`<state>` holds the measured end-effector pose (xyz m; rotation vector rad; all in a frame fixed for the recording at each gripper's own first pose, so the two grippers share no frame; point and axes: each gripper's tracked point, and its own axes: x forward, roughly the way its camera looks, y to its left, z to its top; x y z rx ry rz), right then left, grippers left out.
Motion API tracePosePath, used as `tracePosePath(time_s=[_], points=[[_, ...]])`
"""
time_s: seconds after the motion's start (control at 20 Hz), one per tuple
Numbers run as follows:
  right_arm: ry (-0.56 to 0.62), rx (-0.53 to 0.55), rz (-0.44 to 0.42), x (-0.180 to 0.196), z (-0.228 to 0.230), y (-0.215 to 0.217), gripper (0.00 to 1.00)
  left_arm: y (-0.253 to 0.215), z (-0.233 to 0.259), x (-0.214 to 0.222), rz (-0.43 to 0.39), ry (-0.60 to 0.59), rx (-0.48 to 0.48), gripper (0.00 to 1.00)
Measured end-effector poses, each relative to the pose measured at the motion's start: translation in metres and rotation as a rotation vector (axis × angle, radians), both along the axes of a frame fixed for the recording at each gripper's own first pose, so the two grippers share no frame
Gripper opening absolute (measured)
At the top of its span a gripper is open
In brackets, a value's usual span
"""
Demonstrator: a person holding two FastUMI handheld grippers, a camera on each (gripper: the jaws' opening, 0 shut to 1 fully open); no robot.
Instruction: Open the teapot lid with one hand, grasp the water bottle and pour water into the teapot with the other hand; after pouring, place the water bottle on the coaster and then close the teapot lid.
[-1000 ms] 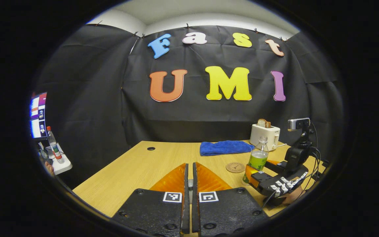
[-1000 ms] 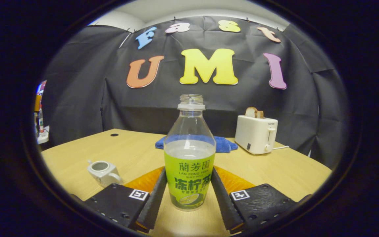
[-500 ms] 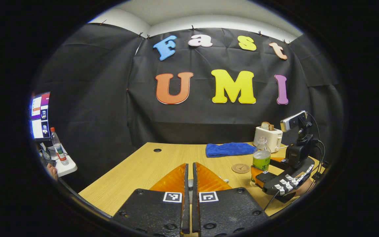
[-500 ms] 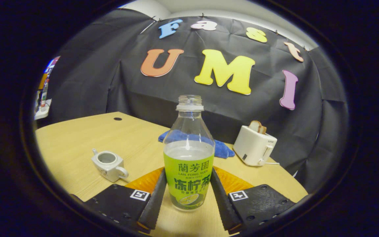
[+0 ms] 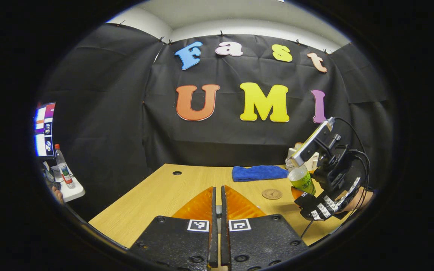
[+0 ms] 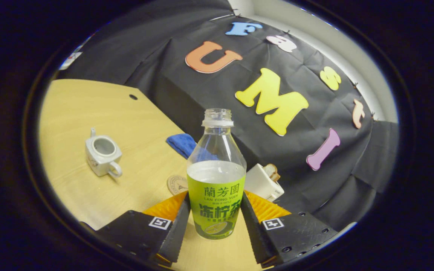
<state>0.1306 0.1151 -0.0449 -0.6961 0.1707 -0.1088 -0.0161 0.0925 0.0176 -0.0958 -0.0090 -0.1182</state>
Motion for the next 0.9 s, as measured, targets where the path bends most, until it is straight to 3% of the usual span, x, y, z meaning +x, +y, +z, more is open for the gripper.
tracePosePath(time_s=[0.35, 0.9], points=[[0.024, -0.257, 0.02, 0.017, -0.015, 0.026, 0.73, 0.011, 0.001, 0.002, -0.012, -0.009, -0.02, 0.05], [-0.06, -0.785, 0.027, 0.035, -0.012, 0.048, 0.75, 0.014, 0.003, -0.003, -0.045, -0.012, -0.04, 0.05]])
